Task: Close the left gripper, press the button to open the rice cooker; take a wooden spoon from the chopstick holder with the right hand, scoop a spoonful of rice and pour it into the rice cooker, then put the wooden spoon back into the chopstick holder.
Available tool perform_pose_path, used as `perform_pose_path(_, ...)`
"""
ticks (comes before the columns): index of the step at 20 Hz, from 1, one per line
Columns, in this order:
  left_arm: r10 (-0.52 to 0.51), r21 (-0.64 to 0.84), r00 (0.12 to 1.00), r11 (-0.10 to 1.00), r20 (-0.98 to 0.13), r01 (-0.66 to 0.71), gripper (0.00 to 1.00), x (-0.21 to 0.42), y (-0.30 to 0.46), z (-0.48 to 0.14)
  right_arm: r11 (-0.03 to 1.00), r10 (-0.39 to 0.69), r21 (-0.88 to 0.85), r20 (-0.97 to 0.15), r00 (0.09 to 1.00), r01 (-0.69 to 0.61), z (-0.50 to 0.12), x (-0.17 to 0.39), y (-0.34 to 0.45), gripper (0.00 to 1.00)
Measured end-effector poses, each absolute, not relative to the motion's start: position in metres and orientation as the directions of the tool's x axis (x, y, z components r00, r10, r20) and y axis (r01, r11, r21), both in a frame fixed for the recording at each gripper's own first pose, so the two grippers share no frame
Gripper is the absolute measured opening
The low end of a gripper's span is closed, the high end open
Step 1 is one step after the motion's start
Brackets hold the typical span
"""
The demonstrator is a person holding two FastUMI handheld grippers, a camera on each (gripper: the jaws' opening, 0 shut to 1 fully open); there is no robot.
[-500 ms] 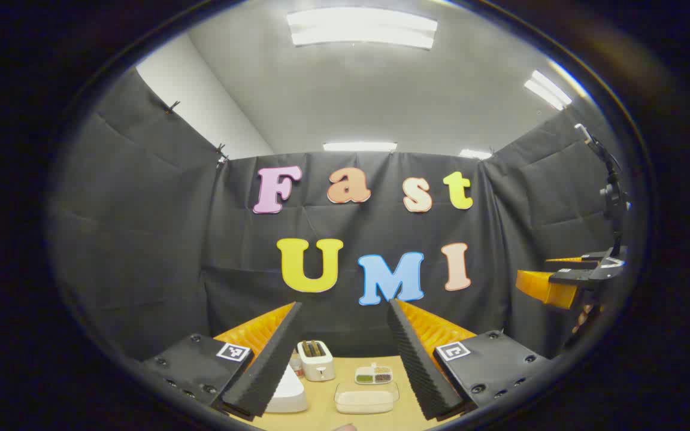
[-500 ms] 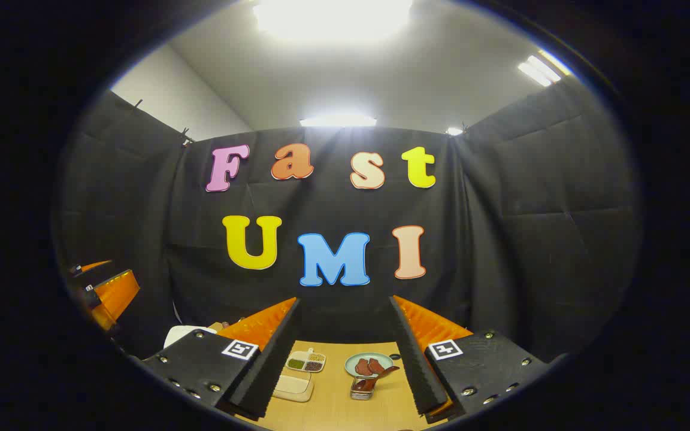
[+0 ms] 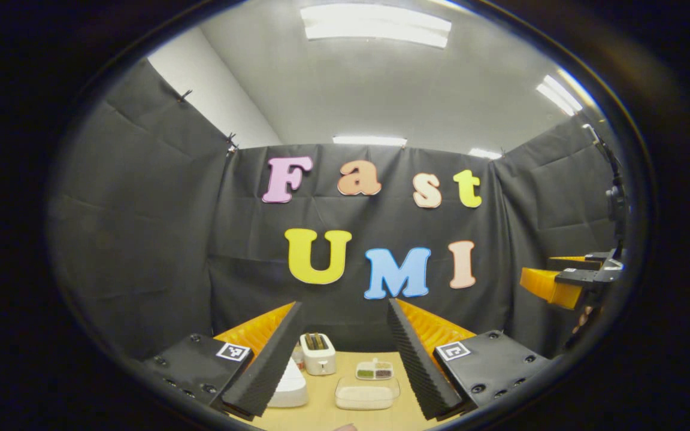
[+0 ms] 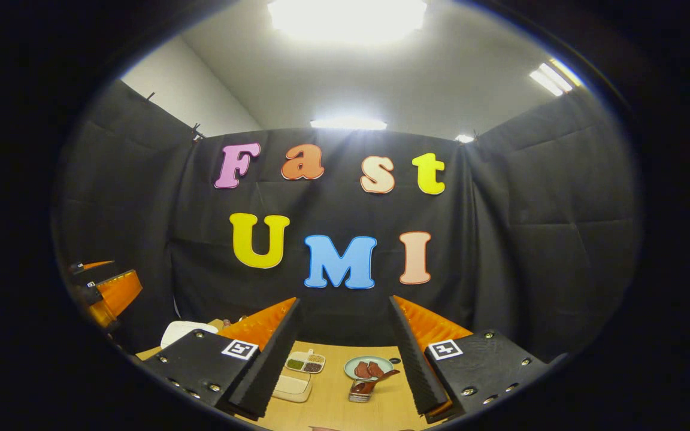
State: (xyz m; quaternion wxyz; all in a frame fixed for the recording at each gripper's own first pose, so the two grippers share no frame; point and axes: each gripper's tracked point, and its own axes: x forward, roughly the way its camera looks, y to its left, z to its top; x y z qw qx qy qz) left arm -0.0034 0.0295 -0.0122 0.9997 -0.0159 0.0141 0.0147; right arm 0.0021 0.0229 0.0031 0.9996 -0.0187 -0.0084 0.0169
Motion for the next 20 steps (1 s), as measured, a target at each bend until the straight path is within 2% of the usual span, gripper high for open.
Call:
perform_pose_path(9, -0.004, -0.049, 0.998, 0.999, -0.058, 0.002, 0.94, -0.007, 0.071, -0.030, 0.997, 0.045, -0.065, 0.004, 0.999, -0.044, -0.009, 0.001, 0.057, 0.88)
perform_pose_path(10, -0.013, -0.055, 0.998, 0.998, -0.060, 0.010, 0.99, -0.008, 0.074, -0.032, 0.997, 0.042, -0.070, -0.006, 0.999, -0.043, -0.012, 0.000, 0.060, 0.88)
perform_pose_path(12, -0.021, -0.063, 0.998, 0.998, -0.063, 0.017, 0.98, -0.006, 0.083, -0.035, 0.997, 0.030, -0.077, -0.019, 0.999, -0.031, -0.016, -0.002, 0.062, 0.88)
perform_pose_path(14, -0.021, -0.074, 0.997, 0.997, -0.071, 0.015, 0.94, -0.007, 0.092, -0.041, 0.996, 0.027, -0.081, -0.033, 0.999, -0.029, -0.022, -0.004, 0.068, 0.88)
perform_pose_path(15, -0.022, -0.081, 0.997, 0.997, -0.076, 0.016, 0.97, -0.006, 0.095, -0.042, 0.996, 0.027, -0.079, -0.040, 0.999, -0.030, -0.025, -0.004, 0.070, 0.88)
perform_pose_path(20, 0.014, -0.080, 0.995, 0.997, -0.096, -0.021, 0.97, 0.007, 0.106, -0.053, 0.994, 0.044, -0.093, -0.058, 0.997, -0.049, -0.036, 0.013, 0.071, 0.88)
